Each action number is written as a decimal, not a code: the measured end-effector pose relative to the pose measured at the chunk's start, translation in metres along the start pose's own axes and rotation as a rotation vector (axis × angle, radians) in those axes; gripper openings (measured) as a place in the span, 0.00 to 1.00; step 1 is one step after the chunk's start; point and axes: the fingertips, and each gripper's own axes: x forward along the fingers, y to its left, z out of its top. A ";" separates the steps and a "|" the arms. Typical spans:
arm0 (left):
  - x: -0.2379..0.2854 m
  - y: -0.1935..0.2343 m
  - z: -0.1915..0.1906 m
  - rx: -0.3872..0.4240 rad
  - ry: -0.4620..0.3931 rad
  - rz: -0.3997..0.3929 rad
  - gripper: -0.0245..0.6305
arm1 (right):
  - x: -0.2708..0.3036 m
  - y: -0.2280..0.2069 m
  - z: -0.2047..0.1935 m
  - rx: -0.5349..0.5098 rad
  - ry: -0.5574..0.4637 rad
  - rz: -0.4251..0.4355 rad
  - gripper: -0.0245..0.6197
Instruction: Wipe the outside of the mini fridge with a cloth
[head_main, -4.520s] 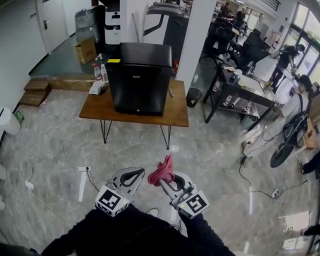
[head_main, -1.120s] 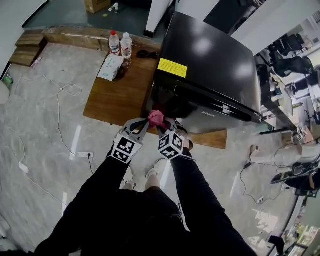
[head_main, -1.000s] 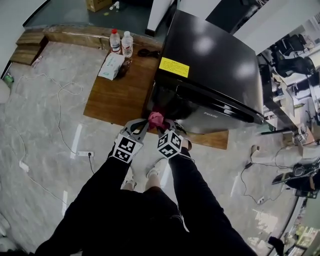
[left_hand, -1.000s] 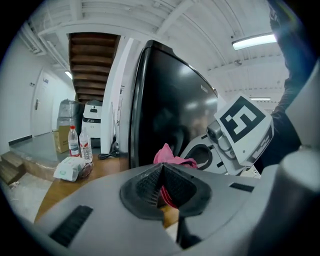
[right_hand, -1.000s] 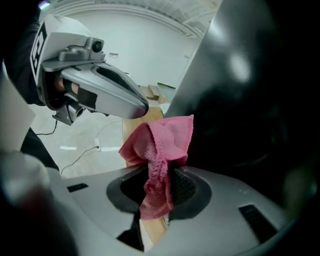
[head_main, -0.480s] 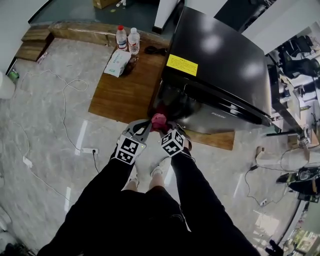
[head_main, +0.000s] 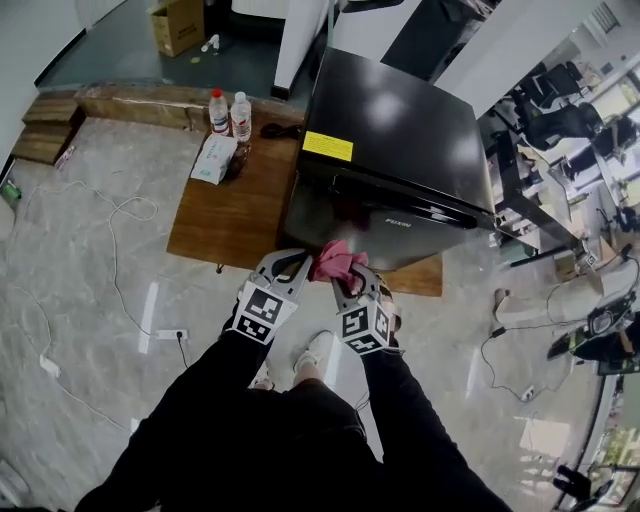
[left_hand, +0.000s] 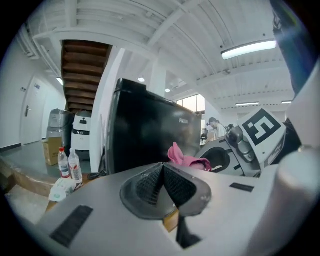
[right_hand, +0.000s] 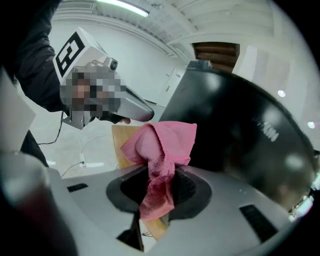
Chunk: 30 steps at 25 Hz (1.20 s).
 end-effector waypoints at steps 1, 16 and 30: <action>0.001 -0.010 0.010 0.007 -0.012 -0.022 0.05 | -0.014 -0.010 0.002 -0.012 -0.004 -0.043 0.20; 0.069 -0.142 0.116 0.061 -0.141 -0.176 0.05 | -0.145 -0.171 -0.044 -0.134 0.020 -0.372 0.20; 0.137 -0.179 0.105 0.052 -0.129 -0.078 0.05 | -0.116 -0.203 -0.114 -0.203 -0.014 -0.258 0.20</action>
